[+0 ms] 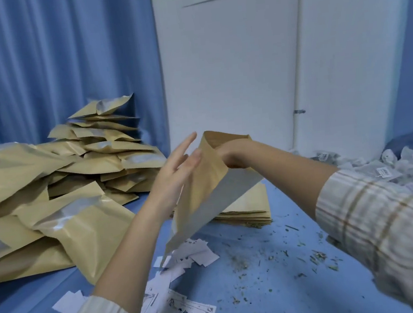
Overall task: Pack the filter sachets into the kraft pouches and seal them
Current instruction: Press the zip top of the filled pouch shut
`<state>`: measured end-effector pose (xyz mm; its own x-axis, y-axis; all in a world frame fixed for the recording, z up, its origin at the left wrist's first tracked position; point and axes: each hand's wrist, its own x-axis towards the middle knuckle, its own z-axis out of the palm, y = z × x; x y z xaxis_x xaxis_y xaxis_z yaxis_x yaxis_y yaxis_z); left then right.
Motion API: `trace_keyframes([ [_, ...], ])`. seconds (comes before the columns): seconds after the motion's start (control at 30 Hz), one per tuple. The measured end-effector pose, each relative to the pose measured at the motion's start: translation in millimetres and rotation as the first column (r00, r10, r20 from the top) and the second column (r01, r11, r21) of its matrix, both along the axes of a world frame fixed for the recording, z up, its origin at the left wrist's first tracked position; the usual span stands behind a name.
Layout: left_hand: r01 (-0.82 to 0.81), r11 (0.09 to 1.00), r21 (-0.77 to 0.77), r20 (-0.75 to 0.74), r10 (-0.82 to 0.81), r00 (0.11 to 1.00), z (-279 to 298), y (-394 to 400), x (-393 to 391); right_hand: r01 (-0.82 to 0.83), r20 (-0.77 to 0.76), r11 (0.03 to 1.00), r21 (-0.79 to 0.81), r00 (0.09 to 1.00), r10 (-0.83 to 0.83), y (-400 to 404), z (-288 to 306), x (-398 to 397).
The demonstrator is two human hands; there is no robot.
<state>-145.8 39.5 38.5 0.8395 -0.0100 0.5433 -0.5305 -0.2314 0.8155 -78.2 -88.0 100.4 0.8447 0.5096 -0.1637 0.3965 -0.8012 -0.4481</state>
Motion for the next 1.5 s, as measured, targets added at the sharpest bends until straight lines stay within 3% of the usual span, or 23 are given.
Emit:
trace_keyframes([
  [0.1, 0.091, 0.987, 0.135, -0.016, -0.090, 0.996, 9.0, 1.8, -8.5, 0.064, -0.030, 0.998, 0.019, 0.998, -0.064, 2.7, 17.5, -2.9],
  [0.2, -0.054, 0.972, 0.227, 0.040, 0.046, 0.998, 8.1, 0.9, -6.5, 0.148, 0.007, 0.985, 0.088, 0.989, -0.149, 11.3, 27.4, -4.5],
  [0.27, -0.146, 0.972, 0.186, 0.115, 0.126, 0.985, 3.5, -0.9, 2.3, 0.163, 0.001, 0.972, 0.171, 0.986, -0.165, 16.2, 33.6, -7.8],
  [0.33, -0.181, 0.982, 0.046, 0.111, 0.175, 0.978, 2.7, -1.3, 9.1, 0.095, 0.057, 0.981, 0.168, 0.993, -0.106, 16.9, 41.1, -9.6],
  [0.5, -0.252, 0.954, -0.163, 0.064, 0.265, 0.962, 14.0, 11.5, 21.6, -0.007, 0.379, 0.999, 0.036, 0.926, -0.007, 1.8, 58.2, -8.1],
  [0.63, -0.177, 0.965, -0.195, 0.044, 0.189, 0.981, 26.6, 32.0, 19.3, -0.197, 0.700, 0.977, 0.082, 0.709, 0.084, -41.3, 58.4, -7.2],
  [0.73, -0.077, 0.965, -0.249, 0.003, 0.080, 0.997, 30.6, 42.6, 16.9, -0.224, 0.592, 0.956, 0.189, 0.803, 0.071, -75.0, 51.5, -1.9],
  [0.83, -0.019, 0.966, -0.259, -0.046, 0.008, 0.999, 32.0, 44.6, 16.6, -0.187, 0.565, 0.951, 0.246, 0.825, 0.016, -91.7, 45.8, 11.6],
  [1.03, -0.030, 0.933, -0.359, -0.057, 0.010, 0.998, 31.0, 42.3, 16.4, -0.215, 0.567, 0.880, 0.423, 0.820, -0.072, -103.0, 27.4, 27.9],
  [1.17, -0.070, 0.929, -0.363, -0.011, 0.070, 0.997, 27.8, 30.3, 18.2, -0.231, 0.516, 0.780, 0.582, 0.846, -0.134, -101.1, 18.4, 32.2],
  [1.3, -0.142, 0.951, -0.275, 0.036, 0.158, 0.987, 22.9, 19.0, 23.3, -0.209, 0.569, 0.895, 0.395, 0.820, -0.059, -93.4, 16.2, 30.6],
  [1.4, -0.149, 0.965, -0.214, 0.046, 0.163, 0.986, 19.2, 8.2, 27.0, -0.264, 0.541, 0.912, 0.315, 0.839, 0.056, -67.8, 23.0, 21.7],
  [1.5, -0.134, 0.958, -0.252, 0.043, 0.150, 0.988, 17.3, 4.3, 26.4, -0.310, 0.523, 0.929, 0.204, 0.836, 0.164, -50.4, 30.8, 16.4],
])
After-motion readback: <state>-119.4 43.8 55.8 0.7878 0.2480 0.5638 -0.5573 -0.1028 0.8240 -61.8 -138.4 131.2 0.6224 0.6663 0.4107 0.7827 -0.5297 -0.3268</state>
